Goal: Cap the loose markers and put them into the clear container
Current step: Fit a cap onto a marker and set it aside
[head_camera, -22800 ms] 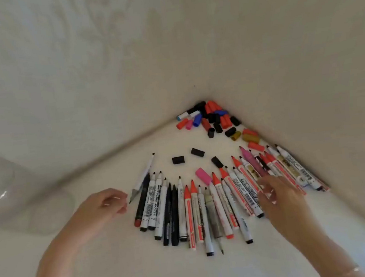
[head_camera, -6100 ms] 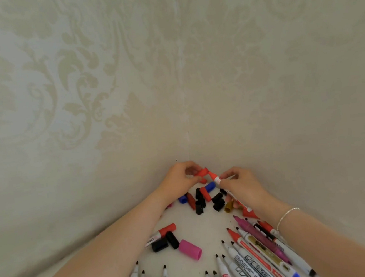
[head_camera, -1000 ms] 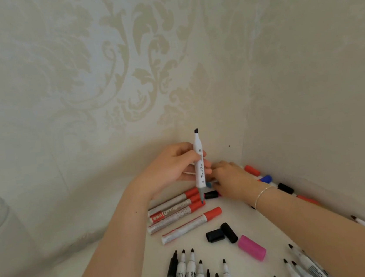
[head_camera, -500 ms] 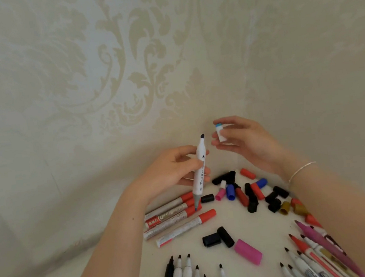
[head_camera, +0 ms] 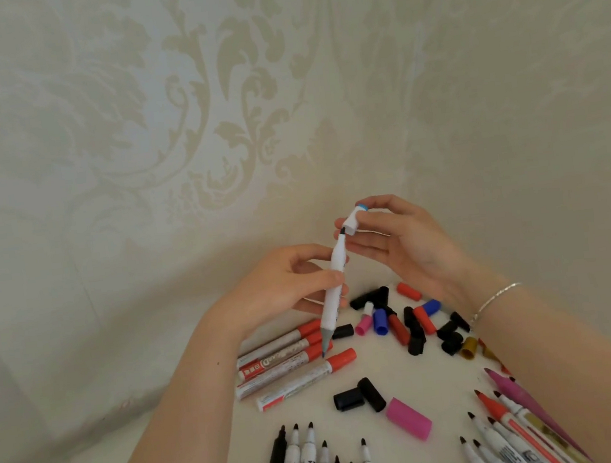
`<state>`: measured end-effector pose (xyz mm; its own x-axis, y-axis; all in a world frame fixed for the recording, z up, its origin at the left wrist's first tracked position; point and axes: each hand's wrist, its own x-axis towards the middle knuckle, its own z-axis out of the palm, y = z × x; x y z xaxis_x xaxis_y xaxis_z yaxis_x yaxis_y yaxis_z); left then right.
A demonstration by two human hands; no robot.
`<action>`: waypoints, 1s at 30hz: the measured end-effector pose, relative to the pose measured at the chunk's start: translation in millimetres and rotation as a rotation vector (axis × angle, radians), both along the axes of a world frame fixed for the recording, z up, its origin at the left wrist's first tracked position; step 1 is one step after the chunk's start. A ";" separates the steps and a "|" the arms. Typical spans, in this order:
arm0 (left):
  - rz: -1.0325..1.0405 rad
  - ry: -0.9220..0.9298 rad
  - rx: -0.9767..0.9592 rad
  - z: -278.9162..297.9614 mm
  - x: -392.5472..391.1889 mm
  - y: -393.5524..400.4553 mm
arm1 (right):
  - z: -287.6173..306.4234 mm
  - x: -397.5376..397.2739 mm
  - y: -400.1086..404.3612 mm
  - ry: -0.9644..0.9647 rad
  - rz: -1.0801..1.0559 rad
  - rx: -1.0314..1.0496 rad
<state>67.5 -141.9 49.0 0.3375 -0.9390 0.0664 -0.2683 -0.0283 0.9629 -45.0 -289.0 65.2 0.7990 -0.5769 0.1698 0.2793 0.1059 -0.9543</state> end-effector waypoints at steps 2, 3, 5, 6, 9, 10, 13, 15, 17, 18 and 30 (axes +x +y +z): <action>-0.001 -0.006 0.007 -0.1 0.5 -0.1 | 0.2 -0.1 1.0 0.008 0.019 -0.015; 0.001 -0.006 0.007 -0.2 0.8 -0.3 | -0.2 -0.1 1.2 0.017 0.036 -0.029; 0.008 0.001 0.002 -0.8 1.5 -0.8 | -1.3 0.3 3.0 0.058 0.059 -0.086; 0.013 0.004 0.000 -1.5 2.0 -1.3 | -1.9 0.8 4.1 0.081 0.058 -0.123; 0.039 0.008 -0.016 -5.1 3.6 -4.3 | -2.5 3.3 6.8 0.087 0.014 -0.190; 0.051 0.022 -0.029 -6.4 3.4 -6.0 | -1.8 4.3 7.4 0.071 -0.004 -0.189; 0.076 0.169 -0.080 -10.1 -1.6 -14.9 | -0.1 7.3 8.1 0.052 -0.091 -0.223; 0.081 0.310 -0.110 -12.9 -8.0 -22.0 | -1.6 10.5 9.4 0.083 -0.149 -0.290; 0.085 0.416 -0.124 -15.4 -13.9 -28.4 | -5.5 14.4 12.8 0.110 -0.189 -0.377; 0.099 0.445 -0.119 -16.0 -16.4 -30.4 | -8.2 16.3 14.6 0.123 -0.215 -0.427; 0.350 0.376 0.000 -25.1 -30.8 -38.0 | -19.4 15.0 19.9 0.186 -0.204 -0.566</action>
